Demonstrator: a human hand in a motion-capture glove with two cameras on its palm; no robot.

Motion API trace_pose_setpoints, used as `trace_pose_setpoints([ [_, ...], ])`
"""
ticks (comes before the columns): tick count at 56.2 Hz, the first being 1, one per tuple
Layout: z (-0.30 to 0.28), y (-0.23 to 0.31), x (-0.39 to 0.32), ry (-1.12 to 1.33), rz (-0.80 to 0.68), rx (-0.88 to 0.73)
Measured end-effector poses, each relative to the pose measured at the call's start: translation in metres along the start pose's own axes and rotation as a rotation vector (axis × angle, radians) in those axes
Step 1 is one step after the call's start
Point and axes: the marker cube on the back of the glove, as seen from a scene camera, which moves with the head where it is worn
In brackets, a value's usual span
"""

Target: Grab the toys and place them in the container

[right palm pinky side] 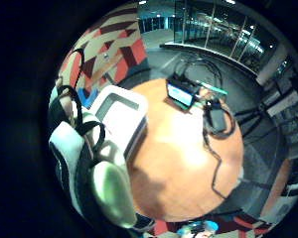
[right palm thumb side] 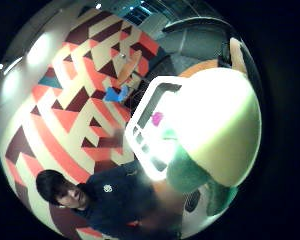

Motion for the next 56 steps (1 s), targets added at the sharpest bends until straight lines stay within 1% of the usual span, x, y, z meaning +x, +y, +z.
trace_pose_setpoints([
  [7, 0.035, -0.006, -0.014, -0.084, -0.030, -0.041],
  [10, 0.051, -0.006, -0.020, -0.124, -0.036, -0.102],
  [14, 0.070, -0.002, -0.029, -0.246, -0.062, -0.213],
  [16, 0.073, -0.003, -0.028, -0.293, -0.069, -0.227],
  [20, 0.071, -0.005, -0.026, -0.334, -0.076, -0.198],
  [27, 0.061, -0.004, -0.023, -0.335, -0.072, -0.157],
  [41, 0.035, 0.016, -0.012, -0.304, -0.058, -0.122],
  [48, 0.027, 0.039, -0.004, -0.295, -0.050, -0.113],
  [56, 0.023, 0.079, 0.006, -0.236, -0.042, -0.107],
])
